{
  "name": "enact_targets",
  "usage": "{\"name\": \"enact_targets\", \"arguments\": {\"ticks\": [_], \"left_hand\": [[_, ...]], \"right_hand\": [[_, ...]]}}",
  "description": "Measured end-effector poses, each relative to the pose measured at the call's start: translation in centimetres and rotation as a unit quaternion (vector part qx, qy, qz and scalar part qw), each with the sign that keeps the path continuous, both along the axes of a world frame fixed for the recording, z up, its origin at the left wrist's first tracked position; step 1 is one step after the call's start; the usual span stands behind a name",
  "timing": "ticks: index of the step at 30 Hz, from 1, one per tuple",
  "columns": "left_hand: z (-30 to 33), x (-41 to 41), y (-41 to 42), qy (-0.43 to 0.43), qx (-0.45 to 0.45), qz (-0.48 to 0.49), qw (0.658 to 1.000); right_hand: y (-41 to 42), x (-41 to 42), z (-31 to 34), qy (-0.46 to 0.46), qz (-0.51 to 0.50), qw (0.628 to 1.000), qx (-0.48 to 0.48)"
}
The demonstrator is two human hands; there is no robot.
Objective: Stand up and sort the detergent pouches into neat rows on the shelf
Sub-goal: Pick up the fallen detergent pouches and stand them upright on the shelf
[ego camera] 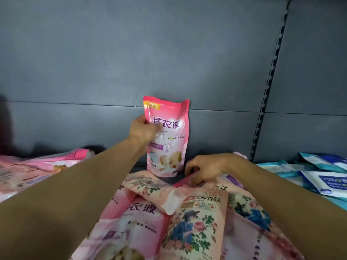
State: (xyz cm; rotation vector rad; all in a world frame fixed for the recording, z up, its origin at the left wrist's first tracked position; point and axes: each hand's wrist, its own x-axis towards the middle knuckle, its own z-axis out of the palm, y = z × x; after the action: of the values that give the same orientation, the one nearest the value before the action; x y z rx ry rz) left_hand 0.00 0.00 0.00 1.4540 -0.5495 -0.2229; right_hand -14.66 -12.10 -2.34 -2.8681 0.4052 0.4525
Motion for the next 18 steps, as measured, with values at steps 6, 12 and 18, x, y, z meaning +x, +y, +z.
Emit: {"name": "enact_targets", "arguments": {"ticks": [6,12,18], "left_hand": [[0.7,0.6,0.2,0.025,-0.046,-0.039,0.998],[1.1,1.3,0.7,0.05,-0.061,-0.035,0.996],[1.4,1.8,0.4,0.054,-0.038,-0.044,0.997]], "right_hand": [[0.2,0.6,0.3,-0.024,0.018,0.999,0.035],[-0.2,0.0,1.1,-0.1,0.013,0.994,0.05],[-2.0,-2.2,3.2,-0.258,-0.07,0.963,0.024]]}}
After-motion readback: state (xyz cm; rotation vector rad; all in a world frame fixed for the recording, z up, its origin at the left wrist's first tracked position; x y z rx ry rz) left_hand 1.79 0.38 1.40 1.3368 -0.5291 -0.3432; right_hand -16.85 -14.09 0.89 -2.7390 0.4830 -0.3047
